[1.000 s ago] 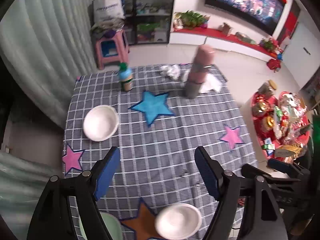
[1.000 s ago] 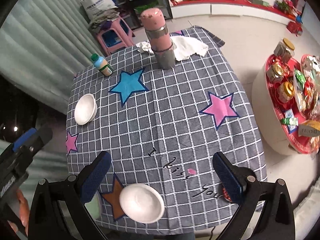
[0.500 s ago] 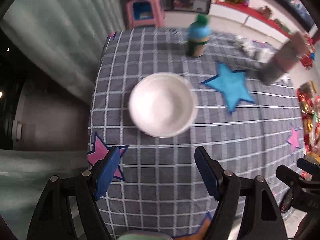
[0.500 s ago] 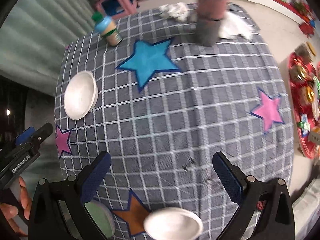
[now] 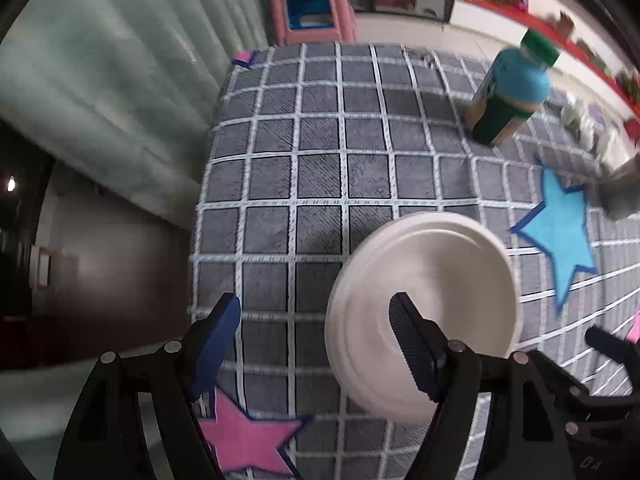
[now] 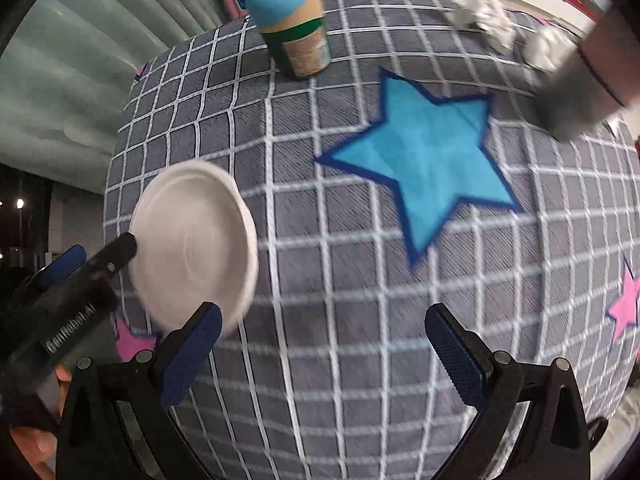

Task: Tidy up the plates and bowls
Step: 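Grasp a third white bowl rim with the left gripper and lift it, then grasp the third bowl with the right gripper while the left gripper releases it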

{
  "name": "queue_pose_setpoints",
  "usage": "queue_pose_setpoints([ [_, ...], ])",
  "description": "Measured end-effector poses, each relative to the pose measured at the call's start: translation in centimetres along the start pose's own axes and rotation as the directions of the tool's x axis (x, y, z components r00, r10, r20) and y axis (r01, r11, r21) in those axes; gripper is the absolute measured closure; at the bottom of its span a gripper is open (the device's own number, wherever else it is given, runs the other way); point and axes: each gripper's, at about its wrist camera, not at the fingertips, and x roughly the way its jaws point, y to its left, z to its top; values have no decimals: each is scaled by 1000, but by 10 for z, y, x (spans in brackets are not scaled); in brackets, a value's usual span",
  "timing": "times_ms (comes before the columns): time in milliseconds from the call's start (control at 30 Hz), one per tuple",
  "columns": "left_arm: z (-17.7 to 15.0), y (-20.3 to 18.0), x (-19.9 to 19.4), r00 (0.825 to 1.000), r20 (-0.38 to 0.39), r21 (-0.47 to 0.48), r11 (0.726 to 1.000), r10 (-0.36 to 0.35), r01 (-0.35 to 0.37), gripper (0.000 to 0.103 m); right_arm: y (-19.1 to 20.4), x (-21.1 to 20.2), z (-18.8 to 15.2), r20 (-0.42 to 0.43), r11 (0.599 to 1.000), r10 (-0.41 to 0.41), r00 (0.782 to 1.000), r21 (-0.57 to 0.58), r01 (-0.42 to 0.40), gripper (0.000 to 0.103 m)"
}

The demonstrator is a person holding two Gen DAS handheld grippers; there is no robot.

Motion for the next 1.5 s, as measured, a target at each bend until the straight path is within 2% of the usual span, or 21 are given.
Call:
queue_pose_setpoints([
  [67,4,-1,14,1000,-20,30,1000,6,-6,23,5,13,9,-19,1000,-28,999,-7,28,1],
  [200,9,0,37,997,-74,51,998,-24,28,23,9,31,18,-40,999,-37,999,-17,36,1],
  [233,9,0,41,996,-85,52,998,-29,34,25,11,35,19,-42,999,-40,998,-24,39,1],
  [267,9,0,45,995,-96,52,998,-35,40,31,13,37,20,-45,999,-38,998,-27,37,5],
  [300,8,0,49,992,-109,48,997,-58,64,34,15,39,20,-47,999,-35,998,-31,33,11],
  [333,7,-1,49,990,-112,38,995,-87,91,39,16,41,18,-51,999,-28,998,-35,26,26],
  [367,6,-2,48,988,-112,38,993,-110,115,47,18,44,17,-60,999,-19,998,-42,16,39],
  [400,7,-4,49,986,-112,45,991,-123,129,53,20,47,15,-69,999,-13,998,-47,9,46],
  [433,5,-8,48,984,-116,61,987,-138,146,63,23,51,11,-81,999,6,997,-49,-10,58],
  [500,0,-22,45,982,-129,98,984,-138,151,66,26,53,6,-84,998,39,996,-45,-43,70],
  [533,-4,-27,44,983,-129,114,983,-128,143,65,27,54,4,-97,996,61,993,-53,-66,84],
  [567,-8,-29,44,981,-136,111,982,-135,151,65,29,56,1,-115,995,82,990,-54,-89,85],
  [733,-38,-56,34,978,-151,148,975,-141,163,65,8,47,-29,-137,996,70,988,-42,-76,85],
  [1133,-123,-134,10,962,-231,215,957,-143,194,65,-88,26,-152,-211,997,69,975,51,-60,85],
  [1300,-162,-162,-20,964,-224,241,950,-145,199,65,-124,2,-214,-213,997,71,974,47,-62,85],
  [1500,-205,-199,-66,965,-205,288,932,-162,218,64,-156,-49,-281,-193,999,41,980,1,-42,84],
])
